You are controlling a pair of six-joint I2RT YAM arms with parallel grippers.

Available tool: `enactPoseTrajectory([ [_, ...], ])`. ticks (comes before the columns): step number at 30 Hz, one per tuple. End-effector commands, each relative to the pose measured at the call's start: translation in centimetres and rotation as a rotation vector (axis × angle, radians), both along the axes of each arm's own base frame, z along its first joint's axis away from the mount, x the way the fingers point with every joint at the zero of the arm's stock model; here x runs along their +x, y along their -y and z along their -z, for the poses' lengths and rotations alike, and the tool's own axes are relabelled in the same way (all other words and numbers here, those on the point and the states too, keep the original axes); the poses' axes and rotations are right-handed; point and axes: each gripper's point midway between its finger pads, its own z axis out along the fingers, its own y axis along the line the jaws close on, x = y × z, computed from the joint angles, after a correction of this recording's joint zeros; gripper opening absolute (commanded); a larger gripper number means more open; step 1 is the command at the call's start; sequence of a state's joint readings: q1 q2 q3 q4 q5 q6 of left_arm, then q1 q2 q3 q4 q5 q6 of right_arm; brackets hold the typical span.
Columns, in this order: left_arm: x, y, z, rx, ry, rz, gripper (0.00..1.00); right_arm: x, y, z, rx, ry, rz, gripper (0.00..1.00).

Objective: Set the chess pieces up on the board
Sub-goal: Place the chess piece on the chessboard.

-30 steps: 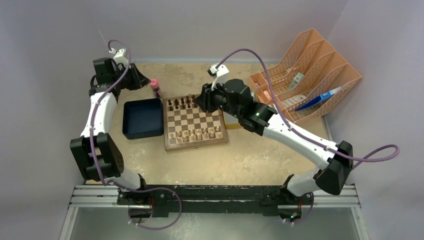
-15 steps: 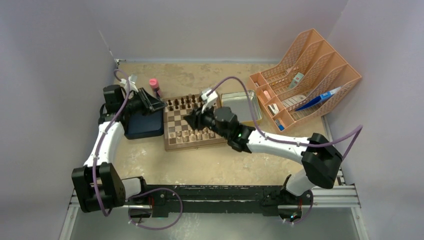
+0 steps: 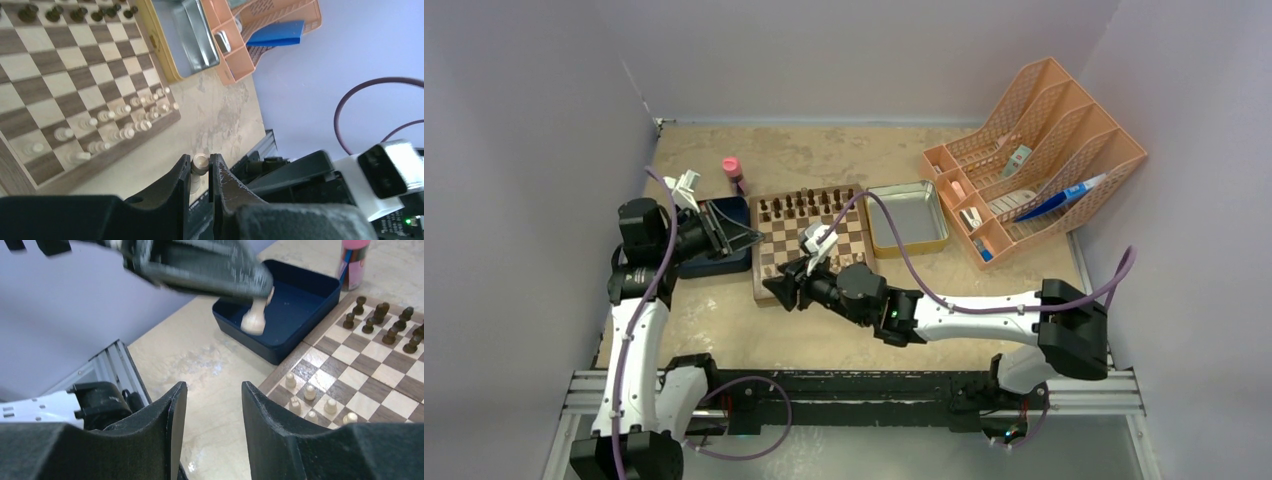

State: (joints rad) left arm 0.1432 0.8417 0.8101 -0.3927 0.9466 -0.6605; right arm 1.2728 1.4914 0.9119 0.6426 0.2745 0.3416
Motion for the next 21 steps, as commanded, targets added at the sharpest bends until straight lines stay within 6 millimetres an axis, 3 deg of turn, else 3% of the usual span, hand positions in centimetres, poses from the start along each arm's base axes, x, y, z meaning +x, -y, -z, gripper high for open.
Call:
enactPoseTrajectory([
  [1,-1.9,1.0,0.7,-0.043,-0.053,0.065,0.00,1.5,-0.5,-6.2,0.136,0.067,0.084,0.48],
  [14,-3.0,2.1,-0.4,-0.109,-0.041,0.122,0.00,4.0,-2.0,-4.9,0.061,0.068,0.197,0.44],
  [21,-3.3,2.2,-0.6,-0.107,-0.026,0.140,0.00,4.0,-2.2,-3.3,0.011,0.093,0.186,0.27],
])
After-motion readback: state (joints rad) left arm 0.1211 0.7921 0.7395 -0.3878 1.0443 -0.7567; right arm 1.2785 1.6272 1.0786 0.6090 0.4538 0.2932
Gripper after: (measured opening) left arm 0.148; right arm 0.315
